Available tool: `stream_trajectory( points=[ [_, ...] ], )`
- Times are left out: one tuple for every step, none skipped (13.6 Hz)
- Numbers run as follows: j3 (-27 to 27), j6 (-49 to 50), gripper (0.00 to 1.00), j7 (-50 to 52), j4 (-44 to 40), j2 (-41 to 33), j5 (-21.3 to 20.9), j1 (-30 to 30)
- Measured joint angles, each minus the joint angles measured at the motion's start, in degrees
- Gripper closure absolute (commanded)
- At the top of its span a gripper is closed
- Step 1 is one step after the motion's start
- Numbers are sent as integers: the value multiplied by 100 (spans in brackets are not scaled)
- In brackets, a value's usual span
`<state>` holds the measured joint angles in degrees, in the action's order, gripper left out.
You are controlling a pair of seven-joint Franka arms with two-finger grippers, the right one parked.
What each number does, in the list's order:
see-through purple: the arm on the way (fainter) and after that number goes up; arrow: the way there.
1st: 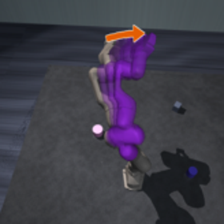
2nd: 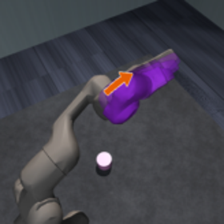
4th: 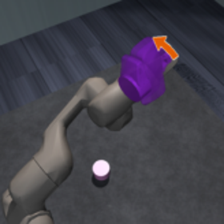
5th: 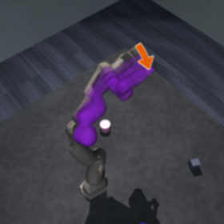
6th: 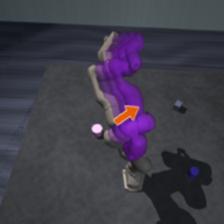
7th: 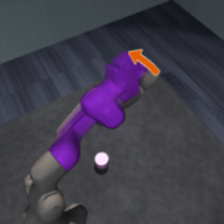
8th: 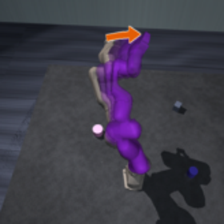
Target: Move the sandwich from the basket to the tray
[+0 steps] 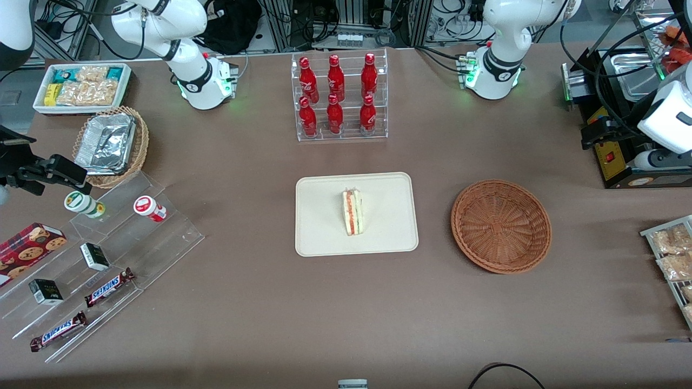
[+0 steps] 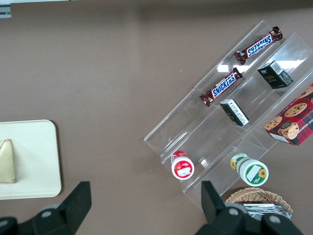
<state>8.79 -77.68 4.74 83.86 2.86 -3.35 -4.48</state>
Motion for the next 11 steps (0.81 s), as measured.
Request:
stream_trajectory(
  points=[
    [-12,-5,0,-1,1,-22,0,9],
    [-46,-18,0,-3,15,-72,-1,12],
    [-84,-78,0,-17,82,-160,-1,12],
    [-113,-172,0,-32,200,-279,-1,13],
    [-130,-223,0,-46,312,-389,-1,13],
    [-137,-254,0,-50,400,-484,-1,13],
    [-140,-261,0,-50,456,-549,-1,13],
    [-146,-261,0,-50,480,-586,-1,13],
    [-160,-263,0,-50,490,-608,-1,13],
    [-189,-277,0,-50,489,-619,0,12],
    [-224,-310,0,-50,488,-622,1,12]
  ],
)
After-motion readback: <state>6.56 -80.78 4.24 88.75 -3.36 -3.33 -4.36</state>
